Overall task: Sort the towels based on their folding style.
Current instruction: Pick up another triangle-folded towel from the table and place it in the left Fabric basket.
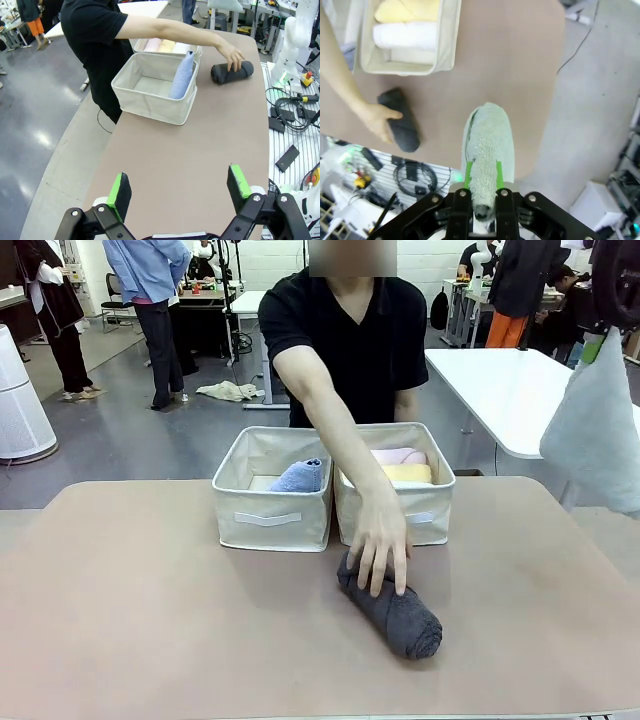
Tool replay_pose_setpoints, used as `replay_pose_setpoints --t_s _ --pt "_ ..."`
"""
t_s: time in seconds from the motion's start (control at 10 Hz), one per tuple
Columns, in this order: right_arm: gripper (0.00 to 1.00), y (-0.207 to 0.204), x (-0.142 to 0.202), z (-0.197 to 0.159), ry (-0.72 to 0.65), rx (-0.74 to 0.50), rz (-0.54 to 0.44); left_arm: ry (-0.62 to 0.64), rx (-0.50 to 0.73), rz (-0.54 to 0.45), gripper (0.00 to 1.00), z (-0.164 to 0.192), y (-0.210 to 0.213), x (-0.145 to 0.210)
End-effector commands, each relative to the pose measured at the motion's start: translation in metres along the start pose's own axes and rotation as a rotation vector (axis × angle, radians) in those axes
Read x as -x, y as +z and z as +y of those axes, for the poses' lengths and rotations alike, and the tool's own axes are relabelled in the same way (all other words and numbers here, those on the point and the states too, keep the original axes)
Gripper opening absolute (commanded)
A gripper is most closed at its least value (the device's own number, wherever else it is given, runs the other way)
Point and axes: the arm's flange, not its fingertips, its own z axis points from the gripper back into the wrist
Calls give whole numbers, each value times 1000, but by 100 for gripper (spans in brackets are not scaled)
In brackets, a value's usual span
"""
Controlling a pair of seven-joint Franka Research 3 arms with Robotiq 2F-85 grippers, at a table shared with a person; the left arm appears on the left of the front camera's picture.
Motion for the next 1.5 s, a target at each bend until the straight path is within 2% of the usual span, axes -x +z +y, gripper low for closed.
replay_pose_setpoints --t_s 0.0,0.2,0.5,0.7,0.8,1.0,1.1,1.2,1.4 --pt "16 -18 22 -15 83 -81 -41 -9 2 -9 100 -3 0 -1" --pt "16 -17 19 -24 181 -147 -69 -9 2 -9 100 -3 0 -1" --pt "16 -18 -3 8 318 -218 -69 -9 2 -9 100 -3 0 -1" --pt "16 -30 -3 -5 297 -219 -66 -9 2 -9 100 -3 0 -1" --pt "16 -32 12 -32 238 -227 -78 -9 2 -9 100 -3 0 -1" --pt "16 -31 75 -105 39 -216 -119 -9 2 -9 100 -3 0 -1" --pt "16 -27 109 -127 -26 -235 -163 -9 2 -9 100 -3 0 -1" --pt "16 -24 126 -132 -42 -234 -191 -9 2 -9 100 -3 0 -1" --pt "16 -18 129 -132 -36 -240 -209 -9 2 -9 100 -3 0 -1"
